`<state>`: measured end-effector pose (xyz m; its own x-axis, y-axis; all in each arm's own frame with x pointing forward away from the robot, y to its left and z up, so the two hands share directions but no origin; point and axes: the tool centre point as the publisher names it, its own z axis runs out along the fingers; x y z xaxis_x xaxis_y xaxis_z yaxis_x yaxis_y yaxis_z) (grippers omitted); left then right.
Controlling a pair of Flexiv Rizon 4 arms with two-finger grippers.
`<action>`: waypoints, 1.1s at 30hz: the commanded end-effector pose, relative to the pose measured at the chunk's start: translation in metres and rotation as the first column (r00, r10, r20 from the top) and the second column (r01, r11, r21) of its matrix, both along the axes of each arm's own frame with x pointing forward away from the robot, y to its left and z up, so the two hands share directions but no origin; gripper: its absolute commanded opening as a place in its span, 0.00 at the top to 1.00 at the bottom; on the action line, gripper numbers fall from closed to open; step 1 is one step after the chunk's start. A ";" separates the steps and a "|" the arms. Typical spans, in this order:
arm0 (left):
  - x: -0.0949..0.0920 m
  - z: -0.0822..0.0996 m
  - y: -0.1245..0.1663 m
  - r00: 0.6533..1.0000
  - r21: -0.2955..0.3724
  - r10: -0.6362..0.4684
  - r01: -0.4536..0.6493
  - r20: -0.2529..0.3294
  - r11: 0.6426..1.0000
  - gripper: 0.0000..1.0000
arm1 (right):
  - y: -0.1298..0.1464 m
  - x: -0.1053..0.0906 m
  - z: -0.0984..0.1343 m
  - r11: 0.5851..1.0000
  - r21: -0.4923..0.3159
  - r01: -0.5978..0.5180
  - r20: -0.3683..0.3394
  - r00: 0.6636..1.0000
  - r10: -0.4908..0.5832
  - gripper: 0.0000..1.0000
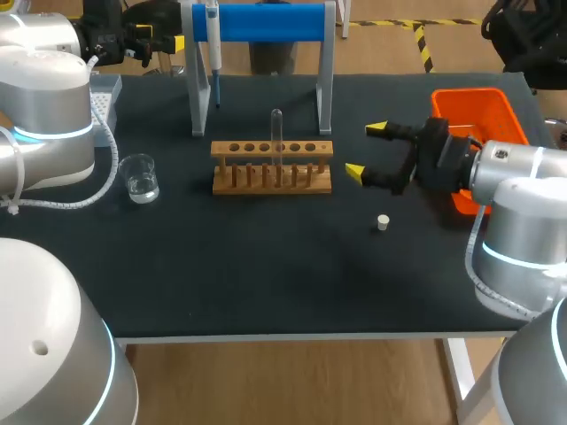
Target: Invert the test tube, pick up the pipette, mount the tip to pipette, aspirate from beaker and dispense into the tube, eject the tip, return the pipette, and cap with the stopper.
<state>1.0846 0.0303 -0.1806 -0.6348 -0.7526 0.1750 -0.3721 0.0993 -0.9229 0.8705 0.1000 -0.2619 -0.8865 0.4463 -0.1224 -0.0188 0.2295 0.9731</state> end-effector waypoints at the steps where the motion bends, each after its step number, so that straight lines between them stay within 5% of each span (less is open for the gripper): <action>1: -0.001 -0.001 0.000 1.000 -0.001 0.003 -0.003 0.003 1.000 0.00 | -0.002 -0.001 0.000 1.000 0.002 -0.001 0.001 1.000 0.001 0.00; 14: -0.001 -0.001 0.000 1.000 -0.001 0.003 -0.003 0.003 1.000 0.00 | -0.002 -0.001 0.000 1.000 0.002 -0.001 0.001 1.000 0.001 0.00; 22: -0.068 -0.010 -0.026 0.999 0.048 -0.024 0.022 0.038 0.999 0.00 | -0.002 -0.001 0.000 1.000 0.002 -0.001 0.001 1.000 0.001 0.00; 33: -0.158 -0.025 -0.057 0.974 0.069 -0.126 0.115 0.187 0.991 0.00 | -0.002 -0.001 0.000 1.000 0.002 -0.001 0.001 1.000 0.001 0.00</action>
